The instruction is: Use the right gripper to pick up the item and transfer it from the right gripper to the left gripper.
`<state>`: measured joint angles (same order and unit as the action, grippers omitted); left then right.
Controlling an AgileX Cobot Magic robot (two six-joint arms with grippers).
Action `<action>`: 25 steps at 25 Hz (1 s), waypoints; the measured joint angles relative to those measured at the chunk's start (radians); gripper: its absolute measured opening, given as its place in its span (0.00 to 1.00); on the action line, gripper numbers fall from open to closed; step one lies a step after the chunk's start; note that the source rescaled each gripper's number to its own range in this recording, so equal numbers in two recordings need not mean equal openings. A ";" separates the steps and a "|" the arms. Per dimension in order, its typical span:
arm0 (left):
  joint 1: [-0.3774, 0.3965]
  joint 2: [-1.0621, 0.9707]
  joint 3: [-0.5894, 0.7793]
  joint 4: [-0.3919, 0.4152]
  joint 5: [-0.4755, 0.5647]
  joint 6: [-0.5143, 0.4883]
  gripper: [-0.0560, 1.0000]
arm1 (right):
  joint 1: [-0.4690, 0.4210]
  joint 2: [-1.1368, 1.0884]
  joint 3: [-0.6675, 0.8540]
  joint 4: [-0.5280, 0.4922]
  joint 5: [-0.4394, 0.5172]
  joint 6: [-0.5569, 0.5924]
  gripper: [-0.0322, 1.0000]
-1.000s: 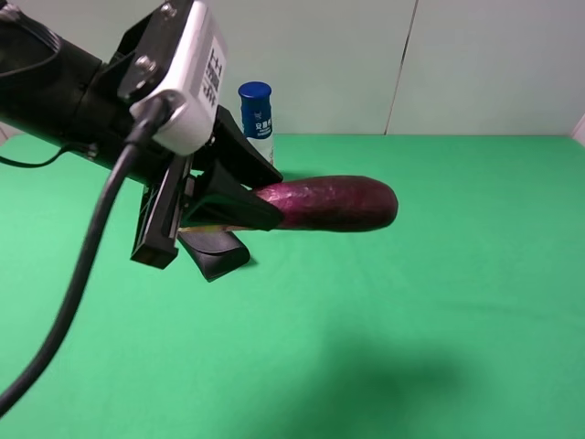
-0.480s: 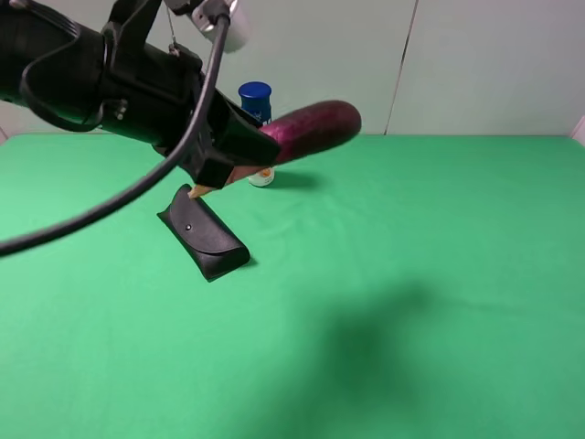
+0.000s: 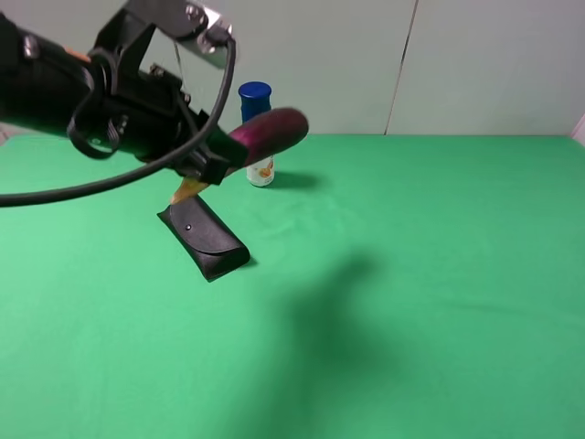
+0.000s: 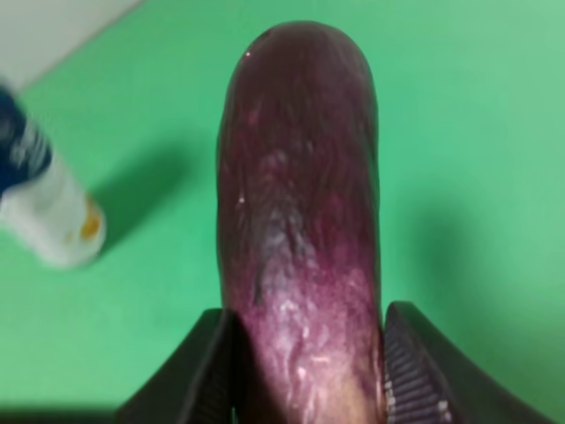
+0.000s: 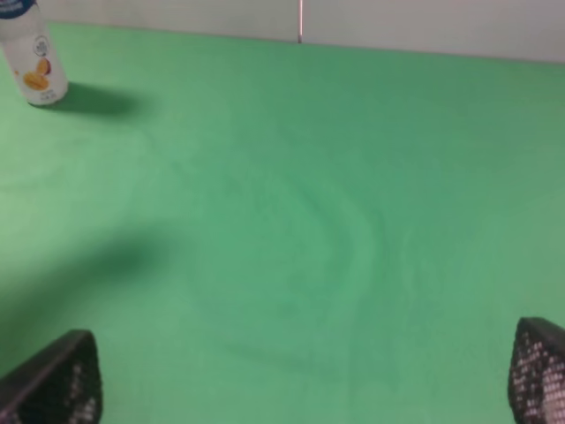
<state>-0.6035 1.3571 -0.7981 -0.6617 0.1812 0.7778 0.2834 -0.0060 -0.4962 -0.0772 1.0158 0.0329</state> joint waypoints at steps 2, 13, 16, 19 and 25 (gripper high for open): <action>0.000 0.000 0.035 0.056 -0.016 -0.072 0.05 | 0.000 0.000 0.000 0.000 0.000 0.000 1.00; 0.105 -0.005 0.200 0.138 -0.104 -0.260 0.05 | 0.000 0.000 0.000 0.000 0.000 0.001 1.00; 0.205 -0.024 0.260 0.139 -0.129 -0.263 0.05 | 0.000 0.000 0.000 0.000 0.001 0.001 1.00; 0.286 -0.031 0.295 0.139 -0.147 -0.264 0.05 | 0.000 0.000 0.000 0.000 0.001 0.001 1.00; 0.403 -0.032 0.323 0.139 -0.234 -0.264 0.05 | 0.000 0.000 0.000 0.000 0.001 0.002 1.00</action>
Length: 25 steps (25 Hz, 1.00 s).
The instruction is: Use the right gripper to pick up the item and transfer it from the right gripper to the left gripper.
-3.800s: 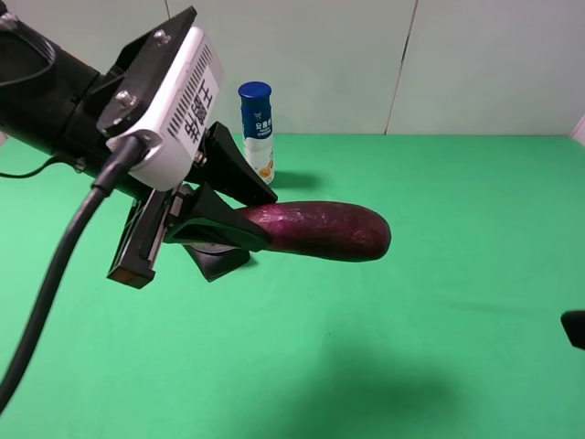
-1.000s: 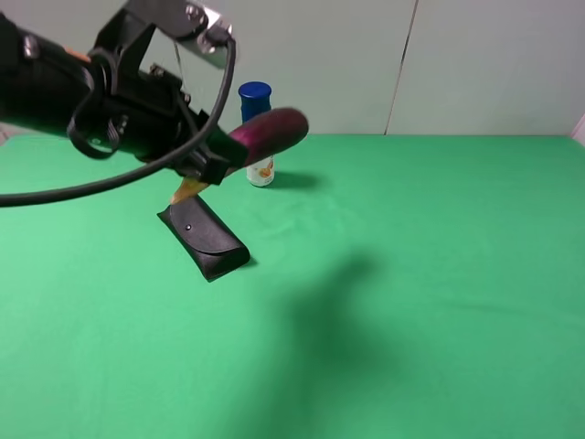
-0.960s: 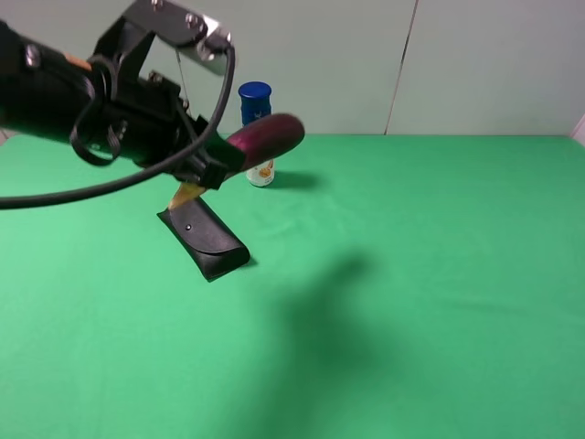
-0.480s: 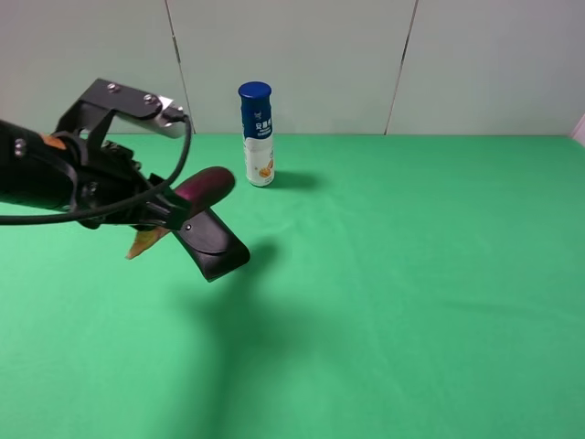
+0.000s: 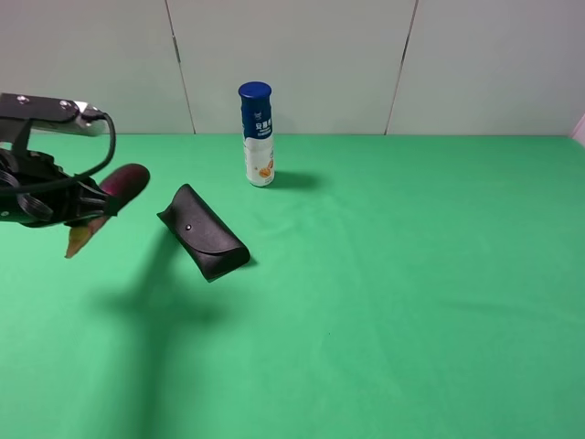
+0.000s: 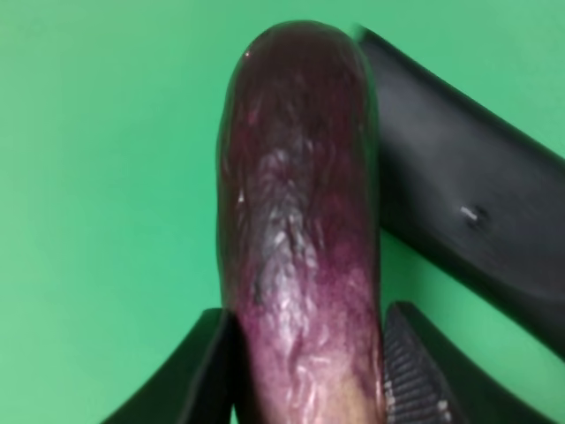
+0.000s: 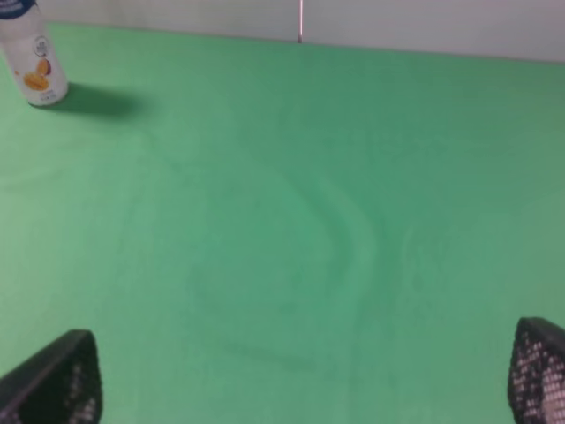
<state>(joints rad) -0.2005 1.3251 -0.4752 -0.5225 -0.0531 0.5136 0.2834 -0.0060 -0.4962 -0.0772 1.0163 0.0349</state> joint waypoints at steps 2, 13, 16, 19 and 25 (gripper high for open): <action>0.024 0.000 0.000 0.000 -0.021 0.000 0.05 | 0.000 0.000 0.000 0.000 0.000 0.000 1.00; 0.078 0.157 0.000 0.000 -0.157 0.000 0.05 | 0.000 -0.001 0.000 0.000 0.000 0.000 1.00; 0.078 0.239 0.001 -0.001 -0.224 0.000 0.05 | 0.000 -0.001 0.000 0.000 0.000 0.000 1.00; 0.078 0.286 0.003 -0.001 -0.270 0.000 0.05 | 0.000 -0.001 0.000 0.000 0.000 0.000 1.00; 0.078 0.344 0.004 -0.001 -0.311 0.000 0.05 | 0.000 -0.001 0.000 0.000 0.000 0.000 1.00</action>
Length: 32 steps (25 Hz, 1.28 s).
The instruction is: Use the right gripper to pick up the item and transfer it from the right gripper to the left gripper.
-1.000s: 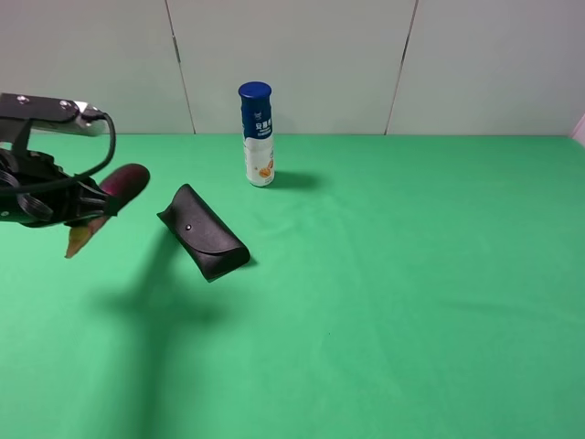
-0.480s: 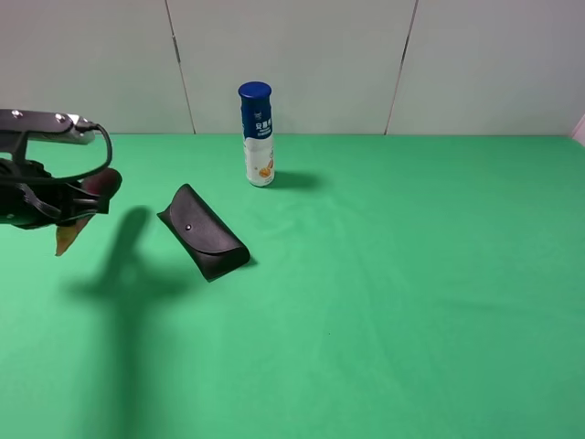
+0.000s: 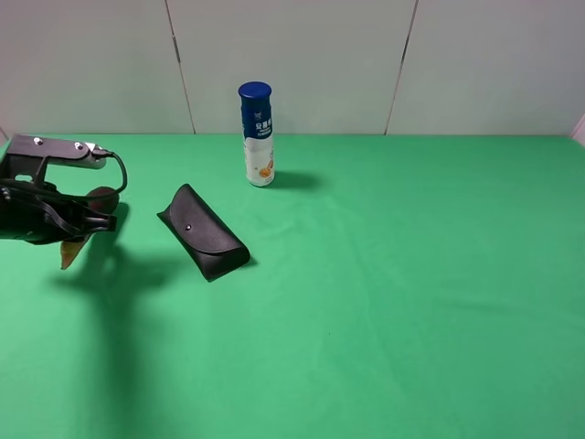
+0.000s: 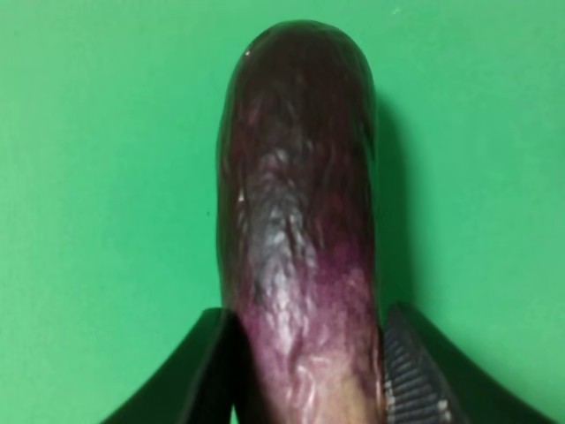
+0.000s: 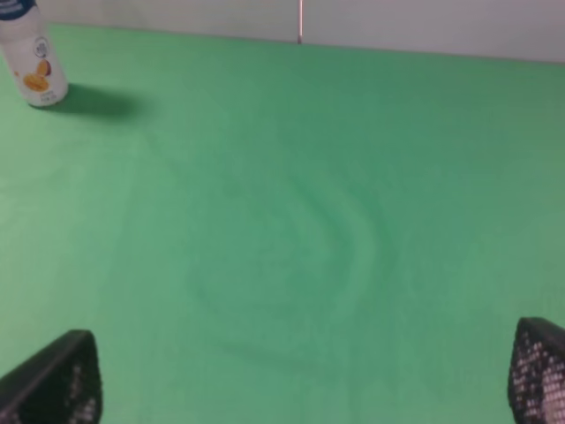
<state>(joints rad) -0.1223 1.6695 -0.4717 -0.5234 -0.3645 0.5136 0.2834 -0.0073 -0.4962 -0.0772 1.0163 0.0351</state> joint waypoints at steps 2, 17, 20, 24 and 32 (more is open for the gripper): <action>0.000 0.006 0.000 0.000 -0.004 0.000 0.05 | 0.000 0.000 0.000 0.000 0.000 0.000 1.00; 0.002 0.006 0.000 0.002 -0.011 0.001 0.10 | 0.000 0.000 0.000 0.000 0.000 0.001 1.00; 0.002 0.006 0.000 0.004 -0.032 0.002 0.55 | 0.000 0.000 0.000 0.000 0.000 0.001 1.00; 0.002 0.006 0.000 0.004 -0.051 0.002 0.93 | 0.000 0.000 0.000 0.000 0.000 0.001 1.00; 0.002 0.006 0.000 0.005 -0.053 0.003 1.00 | 0.000 0.000 0.000 0.000 0.001 0.001 1.00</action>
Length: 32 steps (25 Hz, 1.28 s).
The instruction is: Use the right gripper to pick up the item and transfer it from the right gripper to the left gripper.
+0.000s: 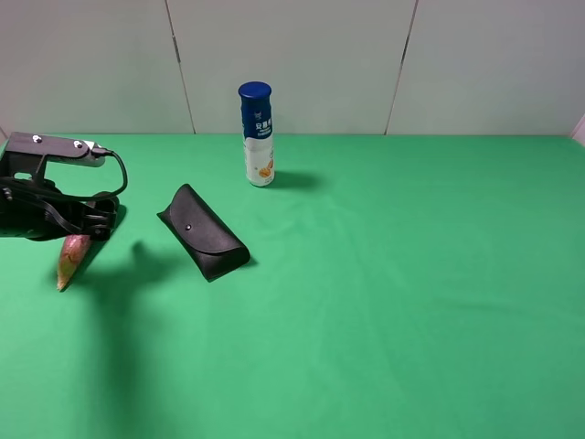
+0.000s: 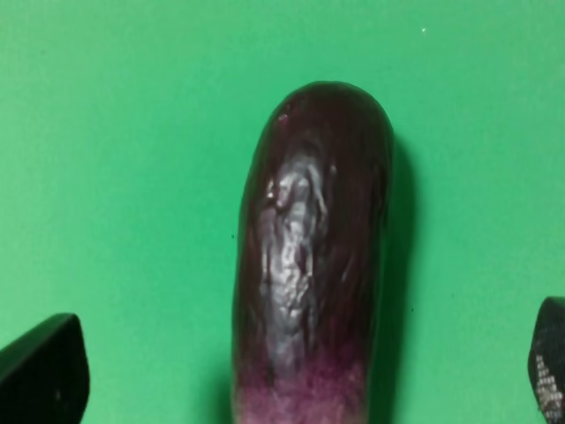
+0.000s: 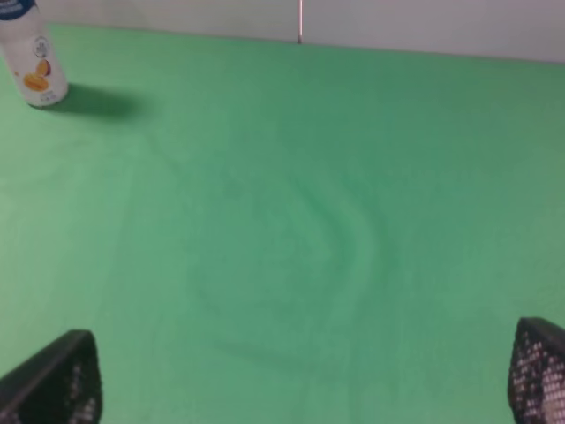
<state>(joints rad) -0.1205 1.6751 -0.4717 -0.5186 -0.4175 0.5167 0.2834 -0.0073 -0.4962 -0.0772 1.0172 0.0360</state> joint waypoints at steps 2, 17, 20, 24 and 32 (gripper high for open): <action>0.000 0.000 0.000 0.000 0.010 0.000 1.00 | 0.000 0.000 0.000 0.000 0.000 0.000 1.00; 0.001 -0.262 -0.063 0.001 0.407 0.020 1.00 | 0.000 0.000 0.000 0.000 -0.001 0.000 1.00; 0.001 -0.333 -0.063 0.003 0.464 0.041 0.99 | 0.000 0.000 0.000 0.000 -0.001 0.000 1.00; 0.001 -0.428 -0.063 0.026 0.545 0.049 0.99 | 0.000 0.000 0.000 0.000 -0.001 0.000 1.00; 0.001 -0.625 -0.063 0.139 0.725 -0.033 0.99 | 0.000 0.000 0.000 0.000 -0.001 0.000 1.00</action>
<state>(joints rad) -0.1197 1.0498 -0.5342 -0.3795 0.3078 0.4841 0.2834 -0.0073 -0.4962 -0.0772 1.0164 0.0360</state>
